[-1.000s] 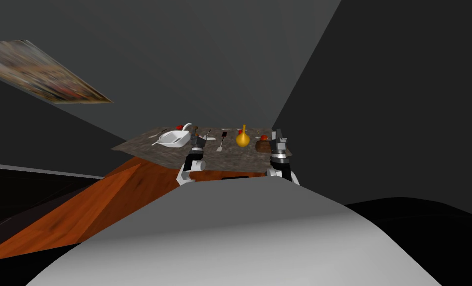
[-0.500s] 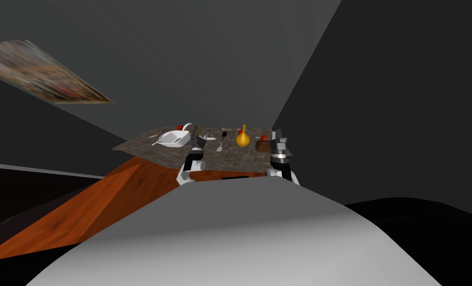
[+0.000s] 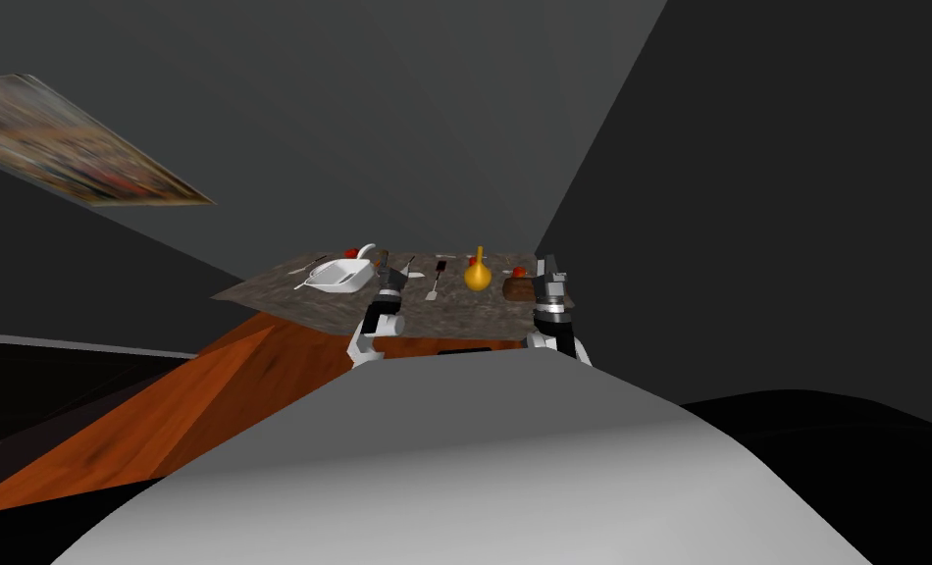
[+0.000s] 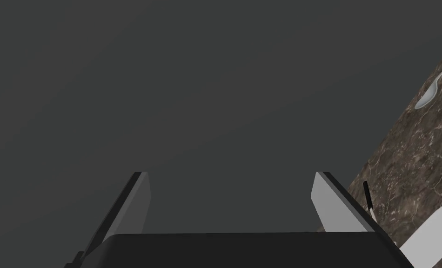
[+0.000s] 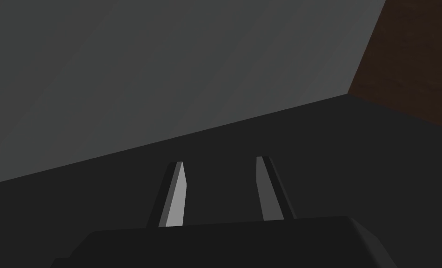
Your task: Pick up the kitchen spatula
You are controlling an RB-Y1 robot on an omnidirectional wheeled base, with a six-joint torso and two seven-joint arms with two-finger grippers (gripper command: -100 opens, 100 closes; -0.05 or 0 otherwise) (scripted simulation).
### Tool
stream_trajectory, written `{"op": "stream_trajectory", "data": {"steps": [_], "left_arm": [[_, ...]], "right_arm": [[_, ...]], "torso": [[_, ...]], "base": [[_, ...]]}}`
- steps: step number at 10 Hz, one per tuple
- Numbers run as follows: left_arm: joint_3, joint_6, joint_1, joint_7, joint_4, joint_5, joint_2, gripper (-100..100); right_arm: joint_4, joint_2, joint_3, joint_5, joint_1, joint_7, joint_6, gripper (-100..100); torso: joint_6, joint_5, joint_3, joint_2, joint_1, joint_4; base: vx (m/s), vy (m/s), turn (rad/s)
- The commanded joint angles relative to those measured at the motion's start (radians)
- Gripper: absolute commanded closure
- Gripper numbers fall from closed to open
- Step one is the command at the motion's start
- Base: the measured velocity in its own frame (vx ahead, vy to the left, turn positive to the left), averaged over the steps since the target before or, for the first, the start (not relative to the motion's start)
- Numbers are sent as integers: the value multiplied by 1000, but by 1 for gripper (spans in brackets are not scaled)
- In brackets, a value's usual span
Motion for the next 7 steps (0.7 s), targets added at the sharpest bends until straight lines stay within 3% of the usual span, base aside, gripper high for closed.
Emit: {"op": "stream_trajectory", "data": {"steps": [1,3,7], "left_arm": [[3,39,-15,31,6,2,16,-100],[8,96,-38,72,16,5,39,-100],[8,97,-38,72,16,5,39,-100]], "right_arm": [[0,0,0,0,0,0,0,0],[0,0,0,0,0,0,0,0],[0,0,0,0,0,0,0,0]], "torso": [[0,0,0,0,0,0],[0,0,0,0,0,0],[0,0,0,1,1,0]], "base": [[7,-11,-30],[11,-15,-42],[2,-3,-7]]}}
